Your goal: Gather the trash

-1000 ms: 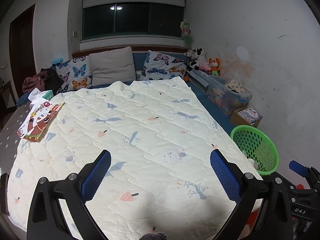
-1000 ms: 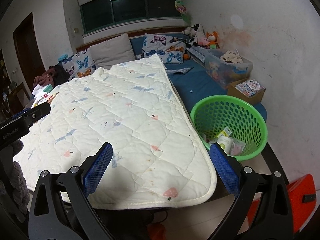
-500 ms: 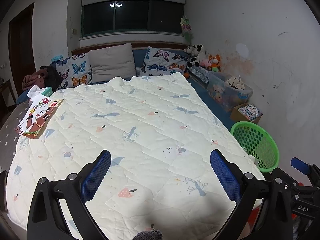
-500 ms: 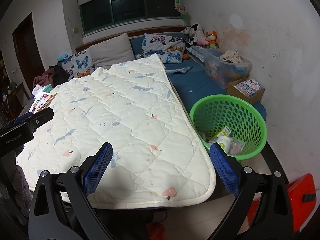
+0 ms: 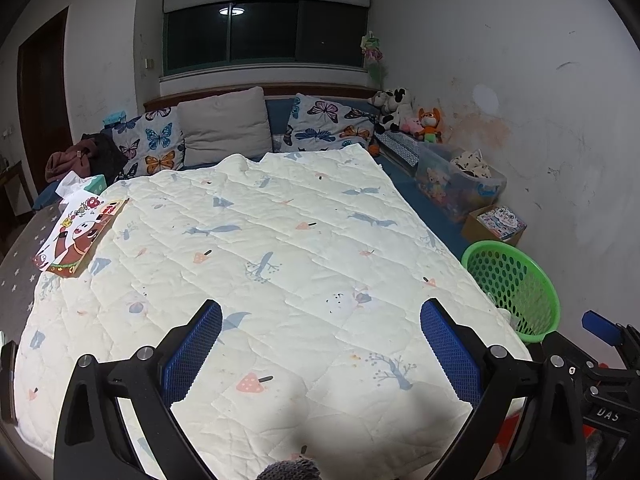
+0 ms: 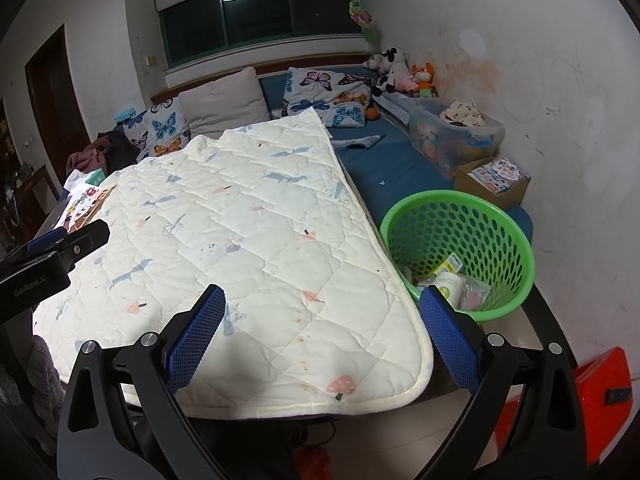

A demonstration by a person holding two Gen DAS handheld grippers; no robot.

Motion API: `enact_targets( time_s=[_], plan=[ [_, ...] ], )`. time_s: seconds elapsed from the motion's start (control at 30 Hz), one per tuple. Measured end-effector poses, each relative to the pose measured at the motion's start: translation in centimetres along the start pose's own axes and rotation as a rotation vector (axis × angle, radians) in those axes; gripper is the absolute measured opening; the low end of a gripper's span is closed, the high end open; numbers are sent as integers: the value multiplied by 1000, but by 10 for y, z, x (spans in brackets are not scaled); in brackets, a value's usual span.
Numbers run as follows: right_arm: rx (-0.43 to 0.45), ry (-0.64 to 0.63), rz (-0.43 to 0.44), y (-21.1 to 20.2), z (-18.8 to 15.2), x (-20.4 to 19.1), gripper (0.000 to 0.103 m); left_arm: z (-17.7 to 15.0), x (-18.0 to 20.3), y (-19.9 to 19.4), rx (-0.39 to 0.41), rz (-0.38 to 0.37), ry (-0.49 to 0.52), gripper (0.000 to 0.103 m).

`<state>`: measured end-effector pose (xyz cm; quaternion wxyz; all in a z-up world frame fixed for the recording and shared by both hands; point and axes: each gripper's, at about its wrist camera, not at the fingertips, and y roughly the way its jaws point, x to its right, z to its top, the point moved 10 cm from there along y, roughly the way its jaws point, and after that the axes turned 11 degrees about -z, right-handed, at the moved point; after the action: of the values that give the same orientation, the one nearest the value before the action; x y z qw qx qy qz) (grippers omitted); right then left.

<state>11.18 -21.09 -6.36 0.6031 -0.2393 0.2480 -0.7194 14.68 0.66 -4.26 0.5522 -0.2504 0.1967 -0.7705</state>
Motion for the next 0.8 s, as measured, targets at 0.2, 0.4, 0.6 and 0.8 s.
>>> enact_targets(
  time_s=[0.2,0.4,0.6,0.8],
  plan=[
    [-4,-2,5,1,0,-2,97,0,0,-1,0,6,-1,96],
    [-5,1,6,1,-1,-2,97,-1,0,-1,-3,4,-1,96],
    [-9,0,9,3,0,-3,97,-3,-1,-2,-7,6,1,96],
    [-10,0,12,4,-1,-3,97,-5,-3,-4,-6,20,-5,96]
  ],
)
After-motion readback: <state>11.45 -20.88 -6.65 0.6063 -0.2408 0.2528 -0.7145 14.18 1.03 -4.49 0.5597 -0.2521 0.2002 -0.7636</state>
